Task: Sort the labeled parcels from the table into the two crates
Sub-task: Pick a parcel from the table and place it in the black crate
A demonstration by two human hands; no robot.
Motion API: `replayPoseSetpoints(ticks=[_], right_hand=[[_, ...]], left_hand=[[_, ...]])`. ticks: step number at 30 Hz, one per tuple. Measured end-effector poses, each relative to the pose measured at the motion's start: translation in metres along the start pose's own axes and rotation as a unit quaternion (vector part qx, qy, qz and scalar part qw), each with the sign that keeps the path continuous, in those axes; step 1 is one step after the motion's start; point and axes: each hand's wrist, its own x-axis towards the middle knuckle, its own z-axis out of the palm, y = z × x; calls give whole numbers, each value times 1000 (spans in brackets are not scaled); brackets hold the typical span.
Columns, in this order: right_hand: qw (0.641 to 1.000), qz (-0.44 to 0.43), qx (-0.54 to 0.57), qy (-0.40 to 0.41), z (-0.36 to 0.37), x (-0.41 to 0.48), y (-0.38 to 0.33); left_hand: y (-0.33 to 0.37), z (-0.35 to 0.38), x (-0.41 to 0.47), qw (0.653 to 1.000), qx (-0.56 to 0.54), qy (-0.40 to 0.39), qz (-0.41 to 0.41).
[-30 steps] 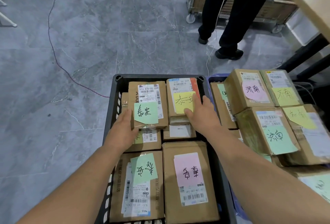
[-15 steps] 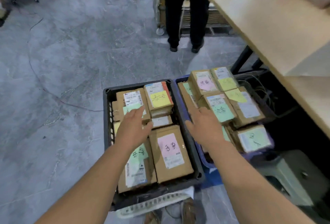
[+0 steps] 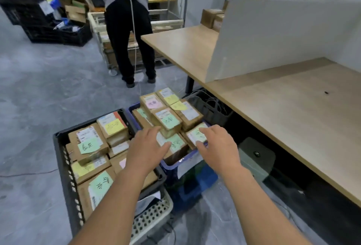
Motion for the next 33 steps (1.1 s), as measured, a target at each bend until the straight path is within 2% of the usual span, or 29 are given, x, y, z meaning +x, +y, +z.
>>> replayPoseSetpoints(ticks=[6,10,19,24,33], right_hand=[[999,36,5,38,-45,-83,76],[993,88,-3,76,-75,-159,143],[966,217,-21,136,-128,-301,270],[938,300,-17,174,-146,-364,323],[862,458,-19,218,-146,-453,417]], left_hand=[[94,24,-51,997,10,8,70],[171,56,-95,991,15,-28,130],[328,133,-175,961,10,-58,272],[405,165,-200,930,13,-93,355],[531,252,-242,862,-10,-174,476]])
